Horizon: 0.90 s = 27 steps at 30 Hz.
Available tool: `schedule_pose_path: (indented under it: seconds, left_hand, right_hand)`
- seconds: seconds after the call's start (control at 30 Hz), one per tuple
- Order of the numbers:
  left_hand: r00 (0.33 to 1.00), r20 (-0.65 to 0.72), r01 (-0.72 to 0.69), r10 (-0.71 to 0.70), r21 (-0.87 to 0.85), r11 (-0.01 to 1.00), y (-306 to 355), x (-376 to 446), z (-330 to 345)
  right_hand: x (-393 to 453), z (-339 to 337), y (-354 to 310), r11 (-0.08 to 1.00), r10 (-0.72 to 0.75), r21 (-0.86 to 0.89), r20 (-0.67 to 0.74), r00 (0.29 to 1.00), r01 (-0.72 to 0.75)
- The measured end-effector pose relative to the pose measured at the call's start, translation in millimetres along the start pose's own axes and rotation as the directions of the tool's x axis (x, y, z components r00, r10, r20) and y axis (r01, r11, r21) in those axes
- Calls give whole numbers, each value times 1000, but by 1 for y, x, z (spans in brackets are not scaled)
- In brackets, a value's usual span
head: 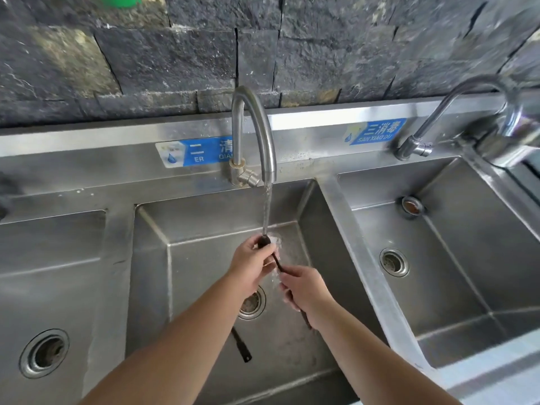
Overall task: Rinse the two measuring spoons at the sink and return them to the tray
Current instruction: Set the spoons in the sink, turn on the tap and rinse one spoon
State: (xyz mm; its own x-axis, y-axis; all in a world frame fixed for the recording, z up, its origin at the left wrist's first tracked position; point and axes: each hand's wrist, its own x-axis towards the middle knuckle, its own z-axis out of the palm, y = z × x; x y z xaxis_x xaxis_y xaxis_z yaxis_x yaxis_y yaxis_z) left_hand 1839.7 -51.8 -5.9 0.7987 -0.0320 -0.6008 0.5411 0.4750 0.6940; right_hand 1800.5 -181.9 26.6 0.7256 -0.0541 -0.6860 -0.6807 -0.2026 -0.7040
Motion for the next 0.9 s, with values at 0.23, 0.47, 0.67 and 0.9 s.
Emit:
schedule_pose_path:
  seconds: [0.23, 0.47, 0.67, 0.9]
  left_hand:
    - [997, -71, 1, -3, -31, 1000, 14, -4, 15]
    - [981, -185, 33, -60, -148, 988, 22, -2, 14]
    - [980, -196, 17, 36, 263, 965, 13, -1, 12]
    - [953, -239, 233, -185, 192, 953, -11, -5, 35]
  right_hand:
    - [-22, 8, -4, 812, -323, -548, -134, 937, 202]
    - [-31, 10, -2, 804, -374, -516, -52, 926, 296]
    - [-18, 1, 3, 809, -274, -552, -53, 960, 201]
    - [-10, -22, 6, 760, -335, -581, 35, 942, 292]
